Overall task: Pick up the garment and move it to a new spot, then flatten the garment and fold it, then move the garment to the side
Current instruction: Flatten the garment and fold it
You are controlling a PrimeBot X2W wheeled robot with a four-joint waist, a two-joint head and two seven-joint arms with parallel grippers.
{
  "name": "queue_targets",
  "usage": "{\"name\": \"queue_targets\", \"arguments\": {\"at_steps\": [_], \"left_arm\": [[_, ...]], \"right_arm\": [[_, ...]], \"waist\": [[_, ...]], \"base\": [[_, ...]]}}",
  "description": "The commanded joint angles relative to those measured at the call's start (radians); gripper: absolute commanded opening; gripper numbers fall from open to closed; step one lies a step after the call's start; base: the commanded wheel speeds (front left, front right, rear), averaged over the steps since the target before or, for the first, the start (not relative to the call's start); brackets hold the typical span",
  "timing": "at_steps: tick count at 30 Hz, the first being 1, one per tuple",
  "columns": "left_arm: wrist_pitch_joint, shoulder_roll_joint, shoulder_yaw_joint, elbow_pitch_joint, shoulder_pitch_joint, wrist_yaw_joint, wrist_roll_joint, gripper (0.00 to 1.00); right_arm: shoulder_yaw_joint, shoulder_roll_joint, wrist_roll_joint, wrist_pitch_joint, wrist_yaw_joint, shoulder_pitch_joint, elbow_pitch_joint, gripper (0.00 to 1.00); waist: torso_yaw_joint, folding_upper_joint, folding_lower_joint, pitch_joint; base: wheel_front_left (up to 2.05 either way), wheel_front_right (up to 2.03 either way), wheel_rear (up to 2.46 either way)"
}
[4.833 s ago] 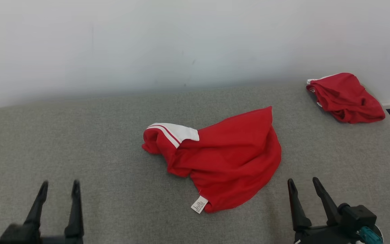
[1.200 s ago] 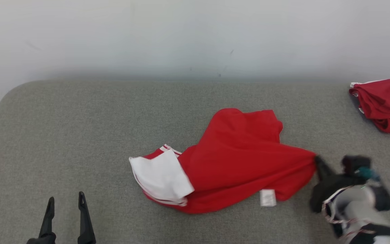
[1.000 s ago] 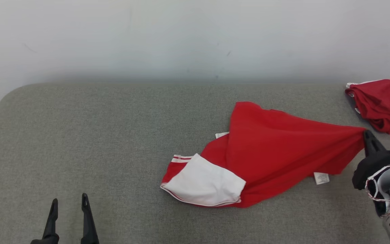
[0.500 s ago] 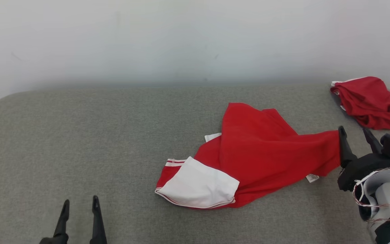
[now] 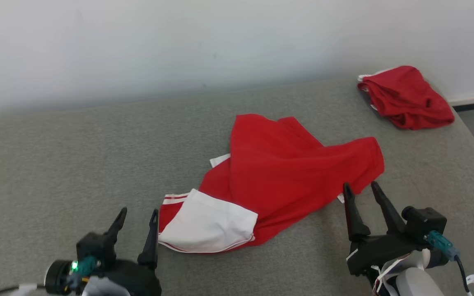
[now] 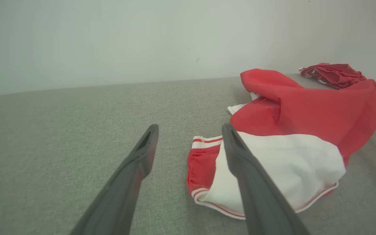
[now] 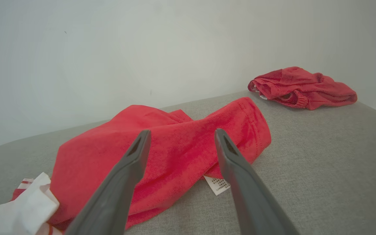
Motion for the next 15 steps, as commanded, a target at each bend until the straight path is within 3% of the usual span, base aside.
{"name": "queue_targets", "arguments": {"at_steps": [1,3,11,15], "left_arm": [[0.019,0.002,-0.003,0.034,-0.054,-0.021,-0.014,1.0],[0.053,0.002,-0.018,0.08,-0.093,-0.043,-0.021,1.0],[0.173,0.011,-0.03,0.242,-0.175,-0.066,-0.046,1.0],[0.204,-0.012,-0.026,0.27,-0.181,-0.085,-0.092,1.0]], "right_arm": [[0.003,0.013,-0.009,0.009,0.002,0.021,-0.024,1.0],[0.002,0.021,-0.012,0.019,0.002,0.035,-0.041,1.0],[0.001,0.038,-0.018,0.03,0.002,0.045,-0.072,1.0],[-0.009,0.041,-0.02,0.029,0.002,0.051,-0.077,1.0]], "waist": [[-0.058,-0.0001,0.0,0.044],[-0.075,-0.0001,0.0,0.056],[-0.131,-0.0001,0.0,0.088],[-0.138,-0.0001,0.0,0.091]], "base": [[0.0,0.0,0.0],[0.0,0.0,0.0],[0.0,0.0,0.0],[0.0,0.0,0.0]]}}
